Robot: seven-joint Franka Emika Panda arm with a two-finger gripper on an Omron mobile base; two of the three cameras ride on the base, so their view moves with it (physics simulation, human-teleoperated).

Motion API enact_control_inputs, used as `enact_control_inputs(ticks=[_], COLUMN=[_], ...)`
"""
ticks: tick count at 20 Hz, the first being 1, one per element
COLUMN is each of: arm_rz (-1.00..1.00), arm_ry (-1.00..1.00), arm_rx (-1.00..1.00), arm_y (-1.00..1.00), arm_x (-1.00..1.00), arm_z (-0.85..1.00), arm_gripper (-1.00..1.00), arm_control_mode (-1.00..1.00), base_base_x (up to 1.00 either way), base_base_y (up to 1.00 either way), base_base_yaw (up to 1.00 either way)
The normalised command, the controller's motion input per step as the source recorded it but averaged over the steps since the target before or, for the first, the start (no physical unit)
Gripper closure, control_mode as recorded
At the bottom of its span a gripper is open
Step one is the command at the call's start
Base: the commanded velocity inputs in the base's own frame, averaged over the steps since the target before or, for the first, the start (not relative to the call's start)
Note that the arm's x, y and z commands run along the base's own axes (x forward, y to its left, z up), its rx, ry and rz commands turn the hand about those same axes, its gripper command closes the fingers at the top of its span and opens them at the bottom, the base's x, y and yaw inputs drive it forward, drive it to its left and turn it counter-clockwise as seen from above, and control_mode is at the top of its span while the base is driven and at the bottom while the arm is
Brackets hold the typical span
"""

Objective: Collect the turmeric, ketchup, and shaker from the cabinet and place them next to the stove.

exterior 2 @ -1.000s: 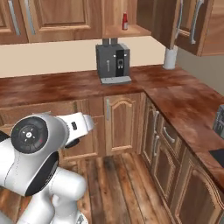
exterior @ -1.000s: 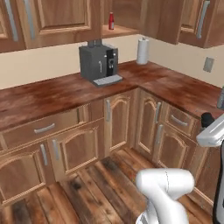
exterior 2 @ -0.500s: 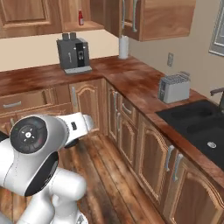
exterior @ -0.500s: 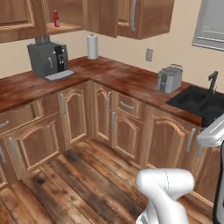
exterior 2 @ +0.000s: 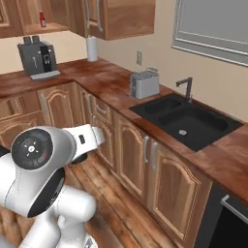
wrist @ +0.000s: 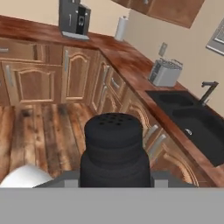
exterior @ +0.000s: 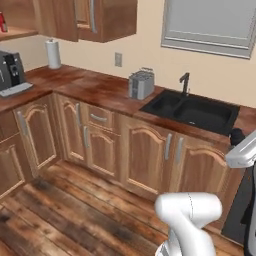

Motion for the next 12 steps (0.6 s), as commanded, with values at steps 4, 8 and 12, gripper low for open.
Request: enact_control_inputs(ticks=[4, 8, 12], arm_rz=[0.00, 0.00, 0.00], arm_ry=[0.00, 0.00, 0.00], arm_rx=[0.00, 0.00, 0.00], arm_y=[0.00, 0.00, 0.00], arm_x=[0.00, 0.00, 0.00], arm_z=[0.00, 0.00, 0.00], arm_gripper=[1.00, 1.00, 1.00], arm_control_mode=[1.00, 1.00, 1.00], base_base_x=[-0.29, -0.06, 0.01], base_base_y=[-0.52, -0.47, -0.48], base_base_yaw=[-0.41, -0.37, -0.32])
